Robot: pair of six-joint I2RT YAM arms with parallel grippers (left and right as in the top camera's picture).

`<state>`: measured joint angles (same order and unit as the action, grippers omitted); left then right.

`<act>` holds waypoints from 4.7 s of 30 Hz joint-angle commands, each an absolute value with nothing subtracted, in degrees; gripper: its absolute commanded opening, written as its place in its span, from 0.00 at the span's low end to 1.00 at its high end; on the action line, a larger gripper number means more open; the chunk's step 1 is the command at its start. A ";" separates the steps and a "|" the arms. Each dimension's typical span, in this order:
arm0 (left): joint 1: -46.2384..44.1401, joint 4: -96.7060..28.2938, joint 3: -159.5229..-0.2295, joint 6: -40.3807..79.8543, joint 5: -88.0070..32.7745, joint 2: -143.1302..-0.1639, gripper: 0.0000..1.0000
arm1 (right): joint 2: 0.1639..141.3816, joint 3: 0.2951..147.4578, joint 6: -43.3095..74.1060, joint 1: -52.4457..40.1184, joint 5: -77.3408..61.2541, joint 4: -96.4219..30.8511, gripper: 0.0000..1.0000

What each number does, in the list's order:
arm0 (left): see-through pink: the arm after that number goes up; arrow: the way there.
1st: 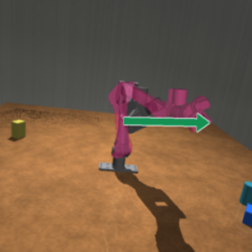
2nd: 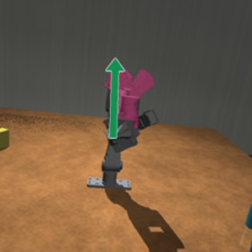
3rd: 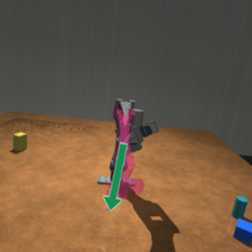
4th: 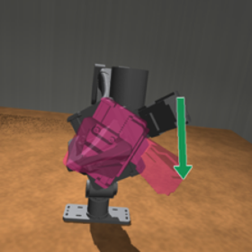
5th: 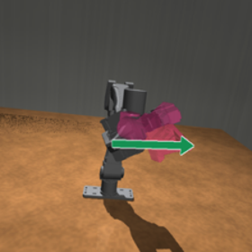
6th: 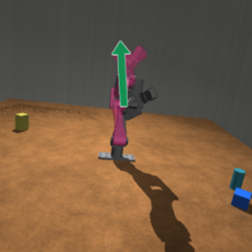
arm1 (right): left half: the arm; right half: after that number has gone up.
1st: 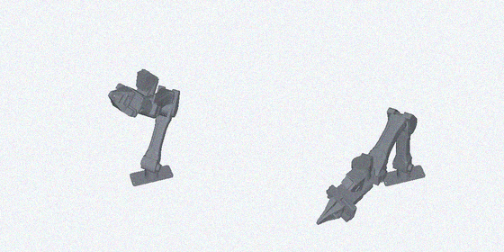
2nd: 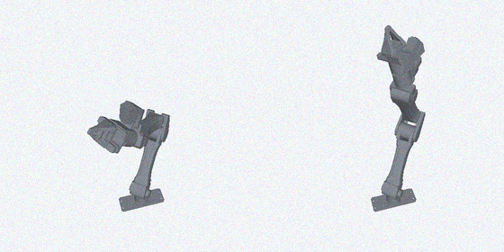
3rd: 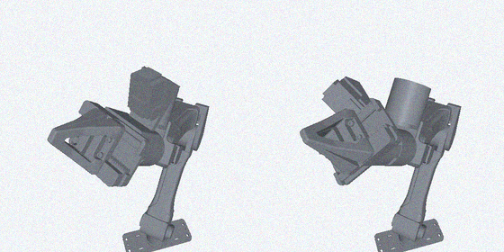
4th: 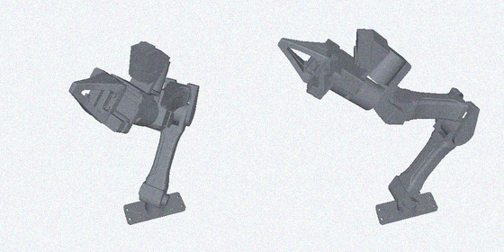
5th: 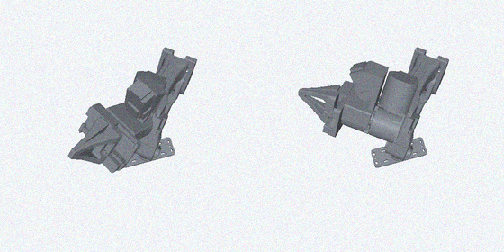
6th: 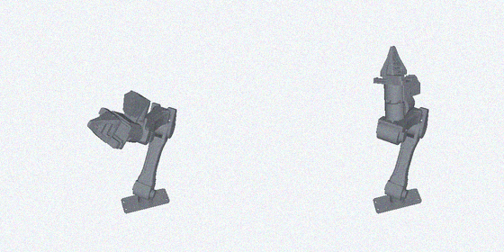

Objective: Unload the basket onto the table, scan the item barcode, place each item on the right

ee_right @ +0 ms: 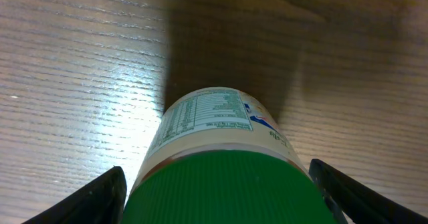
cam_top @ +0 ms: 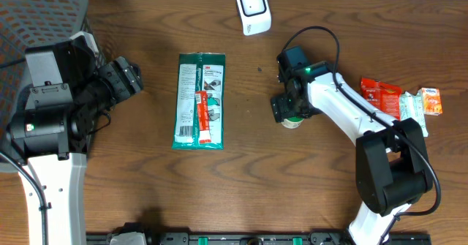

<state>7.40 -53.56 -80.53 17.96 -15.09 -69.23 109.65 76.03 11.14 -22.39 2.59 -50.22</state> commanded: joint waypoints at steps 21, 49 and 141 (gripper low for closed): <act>7.70 -53.56 -80.75 17.61 -15.33 -69.23 0.82 | 109.84 70.37 12.08 -22.48 2.76 -43.68 0.72; 7.70 -53.56 -80.75 17.61 -15.33 -69.23 0.82 | 109.71 71.94 11.94 -22.48 2.70 -45.65 0.61; 7.70 -53.56 -80.75 17.61 -15.33 -69.23 0.82 | 131.44 129.60 11.14 -19.75 -2.02 -11.03 0.02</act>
